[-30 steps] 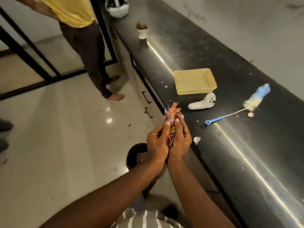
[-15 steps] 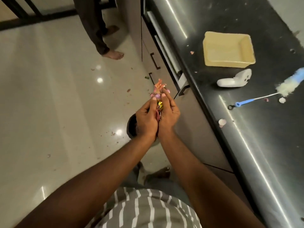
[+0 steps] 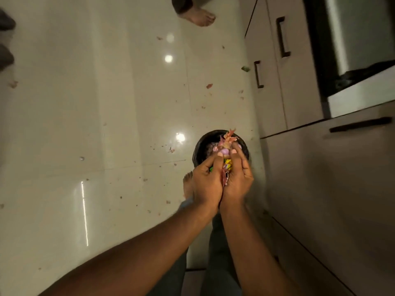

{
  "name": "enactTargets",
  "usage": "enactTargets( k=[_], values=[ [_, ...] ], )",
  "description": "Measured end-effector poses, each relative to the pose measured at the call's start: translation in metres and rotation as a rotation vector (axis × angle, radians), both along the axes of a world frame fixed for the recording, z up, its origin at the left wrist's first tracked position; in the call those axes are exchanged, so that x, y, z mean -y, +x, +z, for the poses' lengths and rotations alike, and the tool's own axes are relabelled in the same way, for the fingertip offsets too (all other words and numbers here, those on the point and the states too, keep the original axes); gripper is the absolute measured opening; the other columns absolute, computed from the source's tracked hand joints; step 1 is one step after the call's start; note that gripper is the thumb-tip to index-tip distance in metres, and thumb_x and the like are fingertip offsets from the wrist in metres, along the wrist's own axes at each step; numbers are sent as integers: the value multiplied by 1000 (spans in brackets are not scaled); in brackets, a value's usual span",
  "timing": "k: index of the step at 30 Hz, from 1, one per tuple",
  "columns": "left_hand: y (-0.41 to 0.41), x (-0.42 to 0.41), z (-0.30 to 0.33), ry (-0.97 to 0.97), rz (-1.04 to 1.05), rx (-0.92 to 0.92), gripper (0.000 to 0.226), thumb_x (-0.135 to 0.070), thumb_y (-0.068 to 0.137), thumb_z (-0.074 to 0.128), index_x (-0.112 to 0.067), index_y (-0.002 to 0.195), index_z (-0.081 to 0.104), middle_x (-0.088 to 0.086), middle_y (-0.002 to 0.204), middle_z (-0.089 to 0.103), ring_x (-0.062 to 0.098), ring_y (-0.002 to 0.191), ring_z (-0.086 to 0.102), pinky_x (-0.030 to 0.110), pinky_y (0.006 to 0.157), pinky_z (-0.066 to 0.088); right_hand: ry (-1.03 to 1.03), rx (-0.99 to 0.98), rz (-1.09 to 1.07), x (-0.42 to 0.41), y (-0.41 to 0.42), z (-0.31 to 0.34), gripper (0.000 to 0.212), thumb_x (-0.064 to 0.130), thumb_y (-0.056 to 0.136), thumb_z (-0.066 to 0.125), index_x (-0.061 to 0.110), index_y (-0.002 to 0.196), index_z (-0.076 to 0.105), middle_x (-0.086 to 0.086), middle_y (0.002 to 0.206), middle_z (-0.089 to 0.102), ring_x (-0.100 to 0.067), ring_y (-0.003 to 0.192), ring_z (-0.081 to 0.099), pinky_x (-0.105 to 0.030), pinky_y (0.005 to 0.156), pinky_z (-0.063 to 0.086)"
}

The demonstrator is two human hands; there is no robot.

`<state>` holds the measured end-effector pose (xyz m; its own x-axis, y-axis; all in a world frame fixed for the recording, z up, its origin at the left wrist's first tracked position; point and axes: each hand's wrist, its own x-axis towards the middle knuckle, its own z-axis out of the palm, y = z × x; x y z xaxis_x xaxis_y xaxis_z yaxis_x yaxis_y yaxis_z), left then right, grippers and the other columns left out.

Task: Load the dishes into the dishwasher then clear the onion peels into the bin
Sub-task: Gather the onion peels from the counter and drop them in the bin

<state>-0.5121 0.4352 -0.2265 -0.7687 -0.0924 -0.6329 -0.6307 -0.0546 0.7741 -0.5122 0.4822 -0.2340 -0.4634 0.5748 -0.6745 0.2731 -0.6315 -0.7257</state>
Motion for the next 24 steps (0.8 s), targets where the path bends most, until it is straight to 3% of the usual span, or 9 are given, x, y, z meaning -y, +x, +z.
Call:
enactTargets(
  k=[3,8,11,14,18,21,24],
  values=[
    [-5,0,-49,-54,-11,41,28,-44,101,65,-28,119,78,-5,108,80,14,106,75,44,99,59,-25,59,44,-1,-4,-46,23,15,99,67,23,118,78,5,114,79,-13,107,74,-29,89,61],
    [-10,-11,-111,-34,56,109,22,-28,104,62,-18,114,80,1,103,80,19,104,76,46,99,59,-83,112,62,-12,-11,-105,22,15,99,68,23,116,79,3,113,79,-16,106,75,-37,92,61],
    [-17,-20,-139,16,130,193,22,-22,104,62,-11,103,81,10,97,80,27,98,77,48,95,61,-106,154,77,-19,-14,-146,22,16,97,69,25,113,80,4,119,77,-15,108,74,-34,89,62],
    [-28,-24,-164,38,161,343,23,-26,105,61,-17,97,81,6,95,81,25,98,77,41,92,62,-153,225,65,-25,-15,-190,23,22,94,72,26,116,80,2,124,75,-22,112,73,-35,85,63],
    [-38,-18,-201,48,54,454,39,-43,110,46,-20,115,77,1,102,81,18,101,77,42,99,59,-287,321,26,-34,-16,-228,44,38,87,81,21,126,73,-7,121,76,-29,103,76,-46,86,64],
    [-49,-15,-218,142,100,539,53,-51,112,29,-22,118,72,3,104,80,21,101,76,39,91,59,-364,367,-51,-45,-17,-245,59,40,86,82,13,134,63,-14,121,74,-35,96,77,-45,70,65],
    [-53,-15,-227,167,121,562,50,-49,111,29,-26,110,73,-1,102,80,22,103,74,38,87,57,-394,405,-93,-51,-15,-263,66,49,88,72,17,144,57,-15,136,65,-38,112,70,-42,67,62]
  ],
)
